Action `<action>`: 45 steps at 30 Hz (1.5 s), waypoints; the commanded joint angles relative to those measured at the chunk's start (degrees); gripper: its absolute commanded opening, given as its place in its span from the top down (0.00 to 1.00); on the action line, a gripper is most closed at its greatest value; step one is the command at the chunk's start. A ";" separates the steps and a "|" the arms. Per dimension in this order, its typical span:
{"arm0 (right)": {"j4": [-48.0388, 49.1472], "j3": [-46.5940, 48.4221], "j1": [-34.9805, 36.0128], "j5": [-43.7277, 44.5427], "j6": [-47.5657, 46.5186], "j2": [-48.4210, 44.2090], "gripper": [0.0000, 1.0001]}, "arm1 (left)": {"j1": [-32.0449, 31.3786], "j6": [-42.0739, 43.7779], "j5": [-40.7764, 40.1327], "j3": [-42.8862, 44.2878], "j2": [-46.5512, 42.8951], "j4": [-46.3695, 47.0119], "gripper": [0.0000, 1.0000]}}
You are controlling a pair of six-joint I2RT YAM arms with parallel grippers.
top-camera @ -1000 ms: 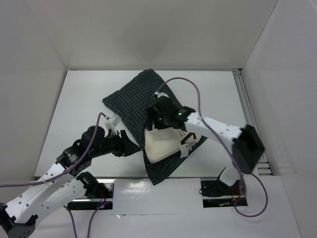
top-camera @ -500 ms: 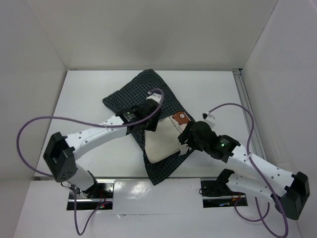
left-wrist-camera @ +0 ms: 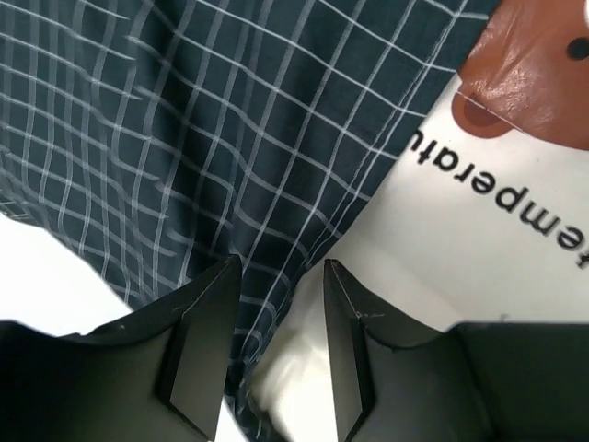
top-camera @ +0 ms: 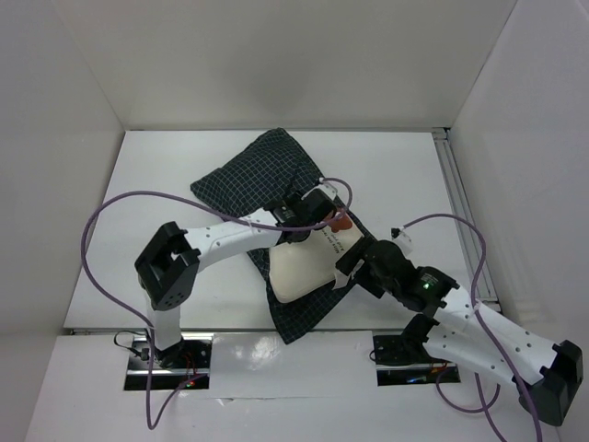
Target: Put the pillow into the pillowcase
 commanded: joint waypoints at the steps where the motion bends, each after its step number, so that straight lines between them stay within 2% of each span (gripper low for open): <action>1: 1.26 -0.19 -0.32 -0.45 2.19 -0.45 0.18 | -0.22 4.61 0.89 2.52 2.05 1.11 0.47; 5: 3.10 -1.60 -0.32 -1.60 2.80 -0.45 0.17 | -0.22 5.14 1.43 4.97 4.44 0.49 0.50; 9: 6.18 -4.40 -0.32 -3.52 3.33 0.07 0.17 | 1.18 5.14 0.37 7.35 7.25 -0.12 0.62; 10: 8.10 -5.02 -0.32 -4.14 3.85 0.07 0.17 | 1.18 4.53 0.37 7.35 7.86 -0.12 0.74; 13: 13.28 -8.01 -0.32 -4.67 2.72 0.07 0.09 | 1.18 2.33 0.37 10.25 7.87 -3.54 1.00; 15: 20.84 -9.59 -0.32 -5.28 1.23 0.07 0.03 | 1.18 1.28 4.03 10.87 5.42 -6.17 1.00; 17: 28.98 -11.09 -0.32 -5.29 -0.18 2.09 0.03 | 1.18 1.27 8.87 10.87 2.69 -6.71 1.00; 18: 31.04 -11.79 -0.32 -5.29 -0.71 3.31 0.05 | 1.18 1.27 13.33 10.87 1.29 -6.71 1.00; 20: 36.73 -11.27 -0.85 -3.27 -4.66 7.53 0.08 | 1.18 0.66 16.79 9.38 -2.67 -6.71 1.00; 22: 42.02 -11.27 -0.85 -1.43 -8.69 13.22 0.26 | 0.57 0.14 22.32 8.85 -5.65 -7.32 1.00; 23: 45.26 -10.40 -1.37 -1.42 -9.58 15.17 0.40 | 0.57 0.13 24.08 8.85 -6.45 -7.33 1.00; 24: 46.34 -9.43 -1.37 -1.42 -10.72 16.84 0.57 | -0.04 -0.74 26.54 8.85 -7.07 -7.33 1.00; 25: 47.39 -6.99 -1.98 -2.55 -13.60 19.38 0.84 | -0.05 -1.71 28.04 8.33 -7.68 -7.33 1.00; 26: 47.93 -5.48 -1.99 -3.52 -14.68 20.11 0.96 | -0.57 -2.32 29.80 8.32 -9.00 -7.33 1.00; 28: 47.06 -2.49 -1.99 -4.93 -17.05 20.11 1.00 | -1.79 -3.99 34.98 8.85 -10.50 -7.86 1.00; 31: 44.52 -0.98 -0.50 -5.46 -17.59 13.54 1.00 | -3.47 -7.51 40.69 10.25 -12.78 -7.86 1.00; 33: 42.84 -0.98 0.03 -2.66 -17.59 9.05 1.00 | -4.70 -10.48 42.46 10.96 -12.79 -7.86 1.00; 35: 42.22 -1.69 0.03 1.02 -18.98 9.30 1.00 | -5.32 -12.43 45.89 10.44 -13.49 -6.46 1.00; 37: 45.89 -0.82 -2.16 1.66 -20.83 12.45 1.00 | -5.32 -14.71 44.85 10.43 -12.01 -5.84 1.00; 40: 45.91 5.85 -4.01 -5.98 -23.82 18.87 1.00 | -5.32 -14.72 40.29 13.14 -7.61 -8.20 1.00; 44: 41.71 6.84 0.55 -6.61 -24.97 14.15 1.00 | -2.69 -14.72 38.00 16.14 -6.28 -9.53 1.00; 45: 40.56 5.36 0.56 -6.08 -24.97 10.48 1.00 | -1.90 -14.72 37.99 16.84 -6.28 -9.53 1.00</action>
